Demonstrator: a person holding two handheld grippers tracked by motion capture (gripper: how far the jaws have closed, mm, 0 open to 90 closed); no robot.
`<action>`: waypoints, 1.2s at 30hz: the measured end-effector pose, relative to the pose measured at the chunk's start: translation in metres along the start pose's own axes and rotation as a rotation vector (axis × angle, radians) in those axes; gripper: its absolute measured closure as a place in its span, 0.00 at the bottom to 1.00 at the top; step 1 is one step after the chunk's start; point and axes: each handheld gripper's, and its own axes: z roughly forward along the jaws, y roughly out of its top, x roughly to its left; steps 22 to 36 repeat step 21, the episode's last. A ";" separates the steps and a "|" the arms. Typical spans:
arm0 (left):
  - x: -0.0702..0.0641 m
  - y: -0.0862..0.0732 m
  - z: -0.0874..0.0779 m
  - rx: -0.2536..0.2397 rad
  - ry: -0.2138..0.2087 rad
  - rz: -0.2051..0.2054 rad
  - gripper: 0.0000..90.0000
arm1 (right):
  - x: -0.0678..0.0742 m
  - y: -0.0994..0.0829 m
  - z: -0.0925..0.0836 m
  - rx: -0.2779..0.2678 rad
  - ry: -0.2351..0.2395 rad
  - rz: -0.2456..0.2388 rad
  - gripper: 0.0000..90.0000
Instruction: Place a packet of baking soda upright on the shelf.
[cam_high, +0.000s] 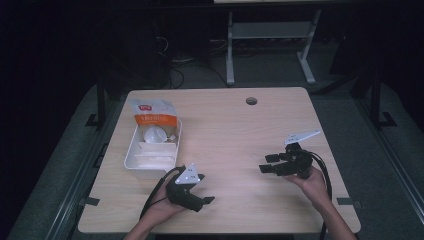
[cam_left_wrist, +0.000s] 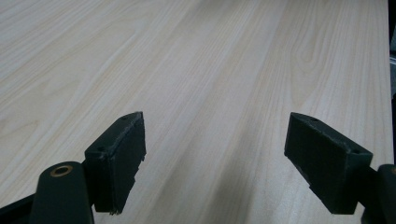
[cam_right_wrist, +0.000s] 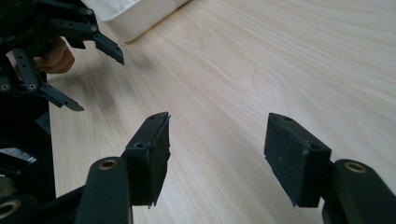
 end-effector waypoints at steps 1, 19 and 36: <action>0.000 0.000 0.000 0.000 0.000 -0.001 0.22 | 0.000 -0.002 -0.001 0.002 0.000 0.005 0.44; -0.001 0.000 0.000 0.004 -0.002 0.002 0.23 | 0.008 -0.038 -0.008 0.017 -0.022 0.016 0.40; -0.001 0.000 0.000 0.002 -0.002 0.000 0.22 | 0.009 -0.040 -0.009 0.013 -0.026 0.016 0.39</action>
